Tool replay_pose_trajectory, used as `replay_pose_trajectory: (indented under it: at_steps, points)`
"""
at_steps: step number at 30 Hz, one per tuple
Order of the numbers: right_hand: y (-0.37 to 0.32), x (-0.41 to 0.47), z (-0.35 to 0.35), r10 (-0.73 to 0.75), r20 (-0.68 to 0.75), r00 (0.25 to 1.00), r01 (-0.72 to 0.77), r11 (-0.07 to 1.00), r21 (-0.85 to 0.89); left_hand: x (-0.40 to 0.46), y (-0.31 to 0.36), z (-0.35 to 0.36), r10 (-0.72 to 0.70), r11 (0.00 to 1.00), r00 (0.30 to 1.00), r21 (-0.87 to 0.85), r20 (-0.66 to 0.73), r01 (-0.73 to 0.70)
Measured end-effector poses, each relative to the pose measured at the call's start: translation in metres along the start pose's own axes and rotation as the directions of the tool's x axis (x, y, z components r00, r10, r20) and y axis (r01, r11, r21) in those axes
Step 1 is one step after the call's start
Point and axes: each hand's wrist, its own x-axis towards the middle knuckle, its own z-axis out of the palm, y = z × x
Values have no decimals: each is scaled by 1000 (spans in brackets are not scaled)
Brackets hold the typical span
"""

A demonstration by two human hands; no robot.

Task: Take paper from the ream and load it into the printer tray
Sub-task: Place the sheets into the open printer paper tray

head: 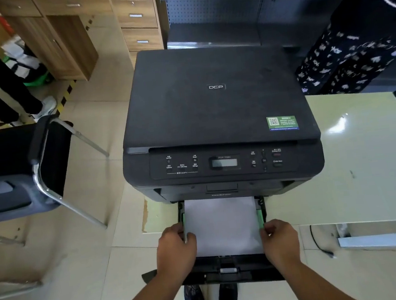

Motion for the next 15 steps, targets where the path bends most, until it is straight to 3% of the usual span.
replay_pose_trajectory:
  at_steps: [2,5,8,12,15]
  points:
    - [-3,-3,-1,-52,-2,999,51,998,-48,-3,-1,-4,37,999,999,20,28,-37]
    - [-10,-25,-8,-318,-36,947,303,927,-223,-14,-12,-9,186,970,980,142,76,-195]
    - [-23,-66,-21,-623,190,759,651,710,-270,-32,-20,-15,454,829,882,302,128,-471]
    - [-5,-91,-5,-675,535,509,859,441,-260,-56,-20,-20,560,691,774,349,296,-633]
    - [10,-95,11,-591,622,513,858,377,-349,-69,-23,-15,595,561,701,421,393,-713]
